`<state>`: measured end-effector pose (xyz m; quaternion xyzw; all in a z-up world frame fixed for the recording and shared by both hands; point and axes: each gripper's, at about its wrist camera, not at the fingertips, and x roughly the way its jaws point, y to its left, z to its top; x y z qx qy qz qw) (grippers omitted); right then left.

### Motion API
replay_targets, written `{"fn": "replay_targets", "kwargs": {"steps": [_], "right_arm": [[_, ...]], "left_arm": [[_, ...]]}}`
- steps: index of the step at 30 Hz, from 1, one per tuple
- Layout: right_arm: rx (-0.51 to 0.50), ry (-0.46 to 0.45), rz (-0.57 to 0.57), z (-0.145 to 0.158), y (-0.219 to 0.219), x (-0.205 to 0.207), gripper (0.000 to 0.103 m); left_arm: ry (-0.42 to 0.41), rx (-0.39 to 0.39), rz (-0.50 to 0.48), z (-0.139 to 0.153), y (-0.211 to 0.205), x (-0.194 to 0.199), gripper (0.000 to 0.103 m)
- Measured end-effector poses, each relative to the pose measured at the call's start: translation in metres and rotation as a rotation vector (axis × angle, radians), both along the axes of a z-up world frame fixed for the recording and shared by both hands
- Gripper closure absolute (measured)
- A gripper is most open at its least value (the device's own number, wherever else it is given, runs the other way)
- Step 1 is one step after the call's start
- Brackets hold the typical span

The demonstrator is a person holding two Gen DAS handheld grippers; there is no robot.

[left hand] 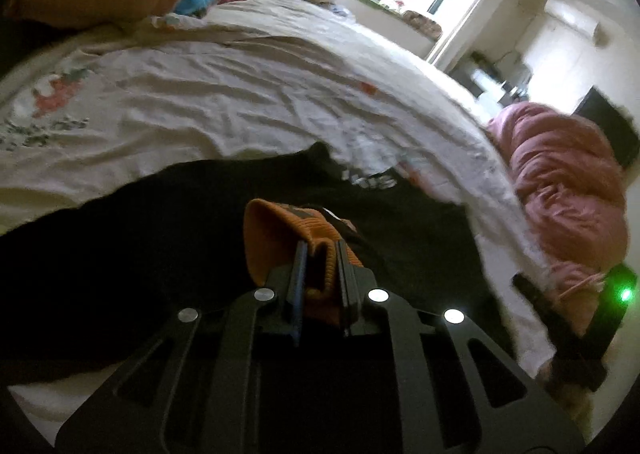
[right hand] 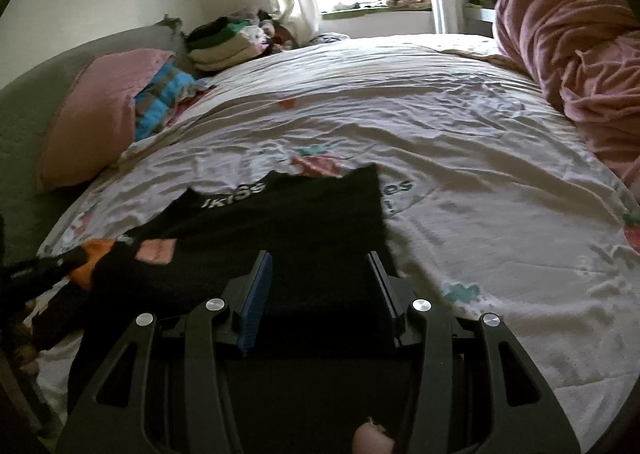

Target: Fold small clothes

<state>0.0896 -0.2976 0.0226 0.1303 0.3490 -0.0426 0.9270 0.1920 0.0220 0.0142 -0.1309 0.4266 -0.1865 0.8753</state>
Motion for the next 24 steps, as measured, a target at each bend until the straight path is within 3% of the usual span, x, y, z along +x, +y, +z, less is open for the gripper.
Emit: {"fn": "replay_targets", "kwargs": {"steps": [5, 8, 12, 17, 19, 20, 21, 24], "right_arm": [[-0.039, 0.055, -0.020, -0.008, 0.000, 0.013, 0.057], [-0.066, 0.075, 0.004, -0.013, 0.009, 0.022, 0.056], [-0.113, 0.115, 0.002, -0.025, 0.009, 0.043, 0.041], [-0.073, 0.239, -0.041, -0.053, -0.017, 0.077, 0.041], [-0.041, 0.264, -0.044, -0.063, -0.025, 0.081, 0.055], [-0.025, 0.259, -0.036, -0.065, -0.027, 0.081, 0.080], [-0.018, 0.251, -0.027, -0.066, -0.028, 0.080, 0.087], [-0.024, 0.193, -0.007, -0.058, -0.031, 0.072, 0.091]], "left_arm": [[0.085, 0.108, 0.008, -0.021, 0.003, 0.008, 0.091], [0.073, 0.080, 0.042, -0.017, 0.014, 0.007, 0.081], [0.027, 0.080, 0.083, -0.008, 0.021, 0.004, 0.079], [0.030, 0.095, 0.046, -0.010, 0.007, 0.002, 0.074], [0.039, 0.129, 0.017, -0.018, -0.006, 0.001, 0.074], [0.047, 0.147, 0.008, -0.023, -0.012, 0.001, 0.074], [0.057, 0.170, 0.001, -0.029, -0.017, 0.002, 0.074], [0.101, 0.242, 0.001, -0.047, -0.024, 0.005, 0.073]]}}
